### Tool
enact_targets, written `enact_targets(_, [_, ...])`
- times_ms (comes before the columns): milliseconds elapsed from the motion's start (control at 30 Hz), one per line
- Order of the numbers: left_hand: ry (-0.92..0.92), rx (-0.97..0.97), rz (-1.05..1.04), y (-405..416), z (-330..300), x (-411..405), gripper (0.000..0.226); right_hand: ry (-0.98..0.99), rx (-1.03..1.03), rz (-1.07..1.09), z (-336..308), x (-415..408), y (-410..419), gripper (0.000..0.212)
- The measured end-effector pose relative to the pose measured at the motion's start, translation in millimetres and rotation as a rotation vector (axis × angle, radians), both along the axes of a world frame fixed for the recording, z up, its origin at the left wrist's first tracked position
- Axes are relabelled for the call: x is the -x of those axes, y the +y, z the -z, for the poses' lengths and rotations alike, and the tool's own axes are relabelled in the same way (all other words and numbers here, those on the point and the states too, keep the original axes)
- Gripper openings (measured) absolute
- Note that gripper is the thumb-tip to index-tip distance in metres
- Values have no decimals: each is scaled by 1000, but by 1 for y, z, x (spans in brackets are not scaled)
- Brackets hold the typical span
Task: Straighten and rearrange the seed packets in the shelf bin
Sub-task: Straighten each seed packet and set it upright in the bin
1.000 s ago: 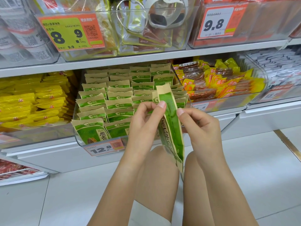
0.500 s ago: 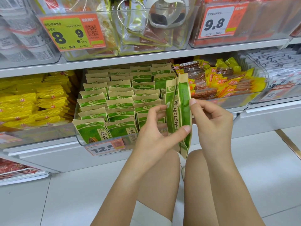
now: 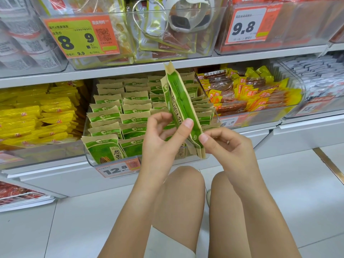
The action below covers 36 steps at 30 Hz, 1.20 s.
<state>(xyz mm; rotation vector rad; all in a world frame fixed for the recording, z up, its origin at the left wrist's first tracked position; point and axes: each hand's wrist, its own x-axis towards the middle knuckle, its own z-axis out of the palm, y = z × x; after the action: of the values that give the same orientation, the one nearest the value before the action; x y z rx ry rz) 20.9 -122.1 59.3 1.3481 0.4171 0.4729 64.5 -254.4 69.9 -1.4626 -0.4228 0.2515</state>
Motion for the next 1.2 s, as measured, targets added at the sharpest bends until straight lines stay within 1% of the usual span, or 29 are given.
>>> enact_targets(67, [9,0,14,1,-1,2,54,-17,-18,-10,-2,0,0,9])
enact_targets(167, [17,11,36,2,-3,3,56,-39,-8,4,2,-2,1,8])
enact_targets(267, [11,57,44,1,-2,3,45,-15,-6,12,6,-4,2,10])
enact_targets(333, [8,85,52,1,-2,3,42,-9,-9,-6,6,-4,3,11])
enact_targets(500, [3,77,66,2,-1,3,42,-16,-17,-27,8,-4,5,15])
enact_targets(633, [-15,85,68,2,-1,4,38,-9,-39,-34,6,-1,5,14])
enact_targets(733, [-9,77,72,2,-1,5,45,6,-41,-40,6,0,6,15])
enact_targets(800, [-7,81,73,3,-1,6,42,26,-48,-45,6,1,8,15])
enact_targets(867, [-20,132,95,4,0,6,39,55,-35,-48,6,2,9,15])
enact_targets(933, [-35,255,144,5,-3,6,42,68,0,-34,8,2,10,11])
enact_targets(1000, [-50,406,212,4,-7,7,44,22,71,7,13,1,11,6])
enact_targets(1067, [-55,475,272,2,-11,9,42,-61,131,51,18,2,13,12])
enact_targets(1167, [-45,378,247,-3,-9,8,46,-89,114,98,21,5,15,13])
enact_targets(1200, [-35,324,212,-4,-8,7,42,-79,106,106,20,6,16,14])
